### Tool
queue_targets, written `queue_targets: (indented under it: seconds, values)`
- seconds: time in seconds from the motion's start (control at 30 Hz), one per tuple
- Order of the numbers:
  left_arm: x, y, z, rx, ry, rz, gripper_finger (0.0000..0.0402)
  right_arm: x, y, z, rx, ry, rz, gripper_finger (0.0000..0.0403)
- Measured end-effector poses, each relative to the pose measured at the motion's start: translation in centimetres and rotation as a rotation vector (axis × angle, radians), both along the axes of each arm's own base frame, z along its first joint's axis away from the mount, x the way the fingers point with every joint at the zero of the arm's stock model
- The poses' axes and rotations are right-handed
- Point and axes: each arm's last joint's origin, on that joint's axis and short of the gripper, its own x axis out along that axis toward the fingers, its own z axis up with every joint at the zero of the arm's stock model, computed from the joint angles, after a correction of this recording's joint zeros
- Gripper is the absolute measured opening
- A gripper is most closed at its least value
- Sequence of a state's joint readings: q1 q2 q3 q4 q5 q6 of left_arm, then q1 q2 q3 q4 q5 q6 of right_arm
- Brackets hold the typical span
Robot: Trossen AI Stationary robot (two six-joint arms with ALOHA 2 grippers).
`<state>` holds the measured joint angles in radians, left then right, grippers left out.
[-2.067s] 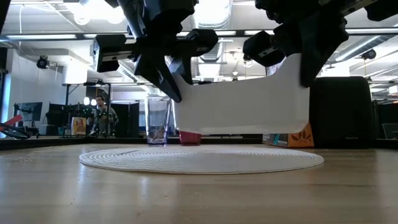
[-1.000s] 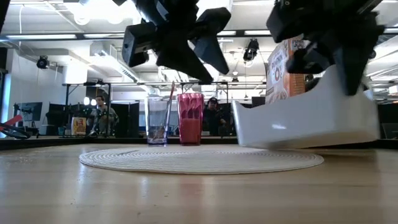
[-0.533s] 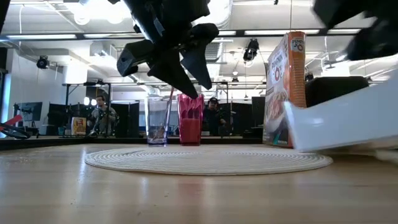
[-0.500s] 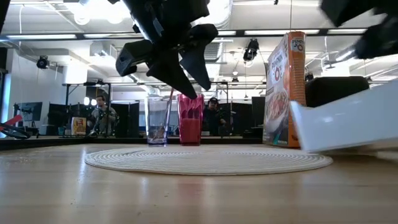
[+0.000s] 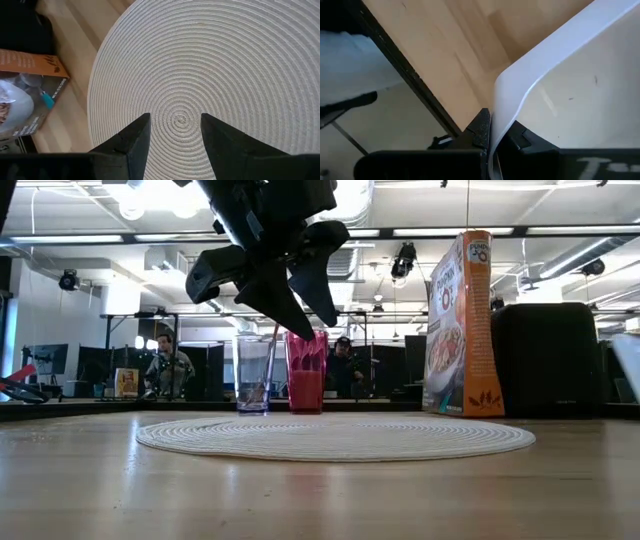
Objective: Arrange a breakfast setting
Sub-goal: Move the white bin to the bottom right of the table
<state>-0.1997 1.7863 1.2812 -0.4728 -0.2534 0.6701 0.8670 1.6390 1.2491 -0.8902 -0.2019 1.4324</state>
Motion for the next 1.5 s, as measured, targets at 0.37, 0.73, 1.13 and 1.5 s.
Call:
queue_targets:
  seconds: [0.37,0.73,1.13,1.5]
  values:
    - [0.1,0.0,0.0,0.004,-0.009,-0.004,0.0158,-2.4,3.6,-0.6,0.079,0.023,-0.088,0.0009]
    - [0.1,0.0,0.1,0.012,-0.015,-0.016,0.0158,-4.6,5.7,-0.4,0.150,0.007,-0.067,0.0009]
    - [0.5,0.0,0.3,0.042,-0.056,-0.022,0.0158,-4.7,5.6,-0.8,0.139,0.037,-0.113,0.0057]
    - [0.6,0.0,0.4,0.039,-0.070,-0.022,0.0158,-4.5,6.0,0.1,0.179,0.052,-0.114,0.0098]
